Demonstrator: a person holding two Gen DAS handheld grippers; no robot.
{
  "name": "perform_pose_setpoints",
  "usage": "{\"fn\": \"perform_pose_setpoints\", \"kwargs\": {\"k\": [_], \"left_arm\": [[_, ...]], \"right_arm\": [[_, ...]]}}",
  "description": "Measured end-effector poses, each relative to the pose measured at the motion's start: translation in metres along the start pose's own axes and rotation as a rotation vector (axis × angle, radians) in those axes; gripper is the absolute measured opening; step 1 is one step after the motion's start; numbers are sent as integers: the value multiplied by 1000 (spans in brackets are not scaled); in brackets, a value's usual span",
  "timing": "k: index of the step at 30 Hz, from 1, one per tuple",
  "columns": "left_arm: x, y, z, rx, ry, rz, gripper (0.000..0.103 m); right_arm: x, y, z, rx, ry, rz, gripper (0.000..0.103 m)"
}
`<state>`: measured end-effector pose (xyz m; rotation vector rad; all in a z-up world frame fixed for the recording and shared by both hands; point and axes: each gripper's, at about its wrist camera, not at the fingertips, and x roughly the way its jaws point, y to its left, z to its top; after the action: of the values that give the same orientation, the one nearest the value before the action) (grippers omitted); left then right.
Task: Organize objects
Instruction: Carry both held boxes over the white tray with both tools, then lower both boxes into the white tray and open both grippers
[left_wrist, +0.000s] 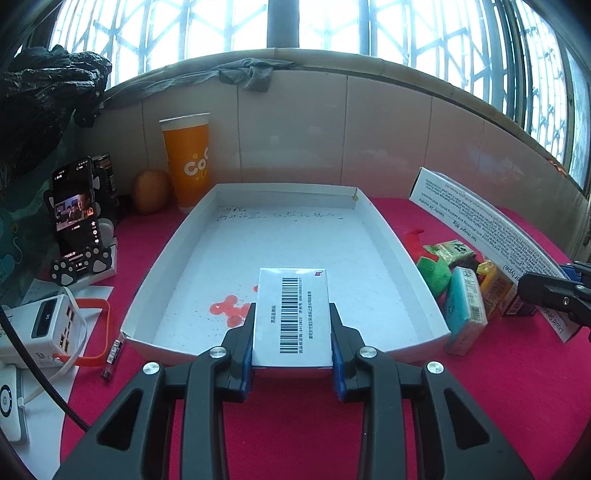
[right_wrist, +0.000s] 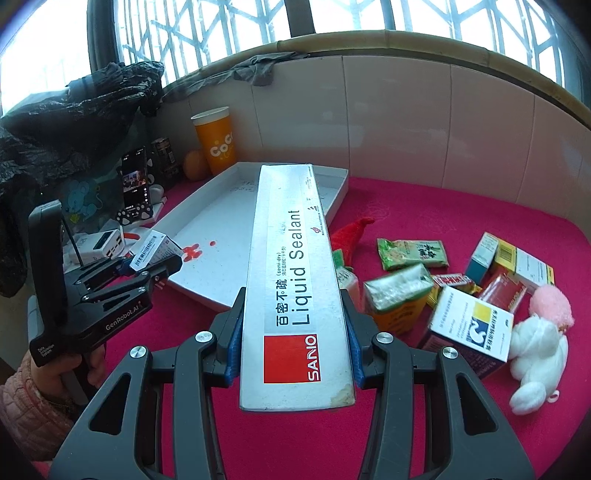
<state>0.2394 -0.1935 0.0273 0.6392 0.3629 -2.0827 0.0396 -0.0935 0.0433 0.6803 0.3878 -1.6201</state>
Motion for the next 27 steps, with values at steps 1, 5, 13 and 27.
{"fn": "perform_pose_setpoints", "kwargs": {"k": [1,5,13,27], "left_arm": [[0,2,1,-3,-1,2,32],[2,8,11,-13,-7,3,32],[25,23,42,-65,4,6,32],[89,44,59,-105,183,-14,32]], "right_arm": [[3,1,2,3,6,5,44],[21,4,11,46,44,22,44],[55,18,35,24,58,1,44],[117,59,70,-57,45,-96,44]]}}
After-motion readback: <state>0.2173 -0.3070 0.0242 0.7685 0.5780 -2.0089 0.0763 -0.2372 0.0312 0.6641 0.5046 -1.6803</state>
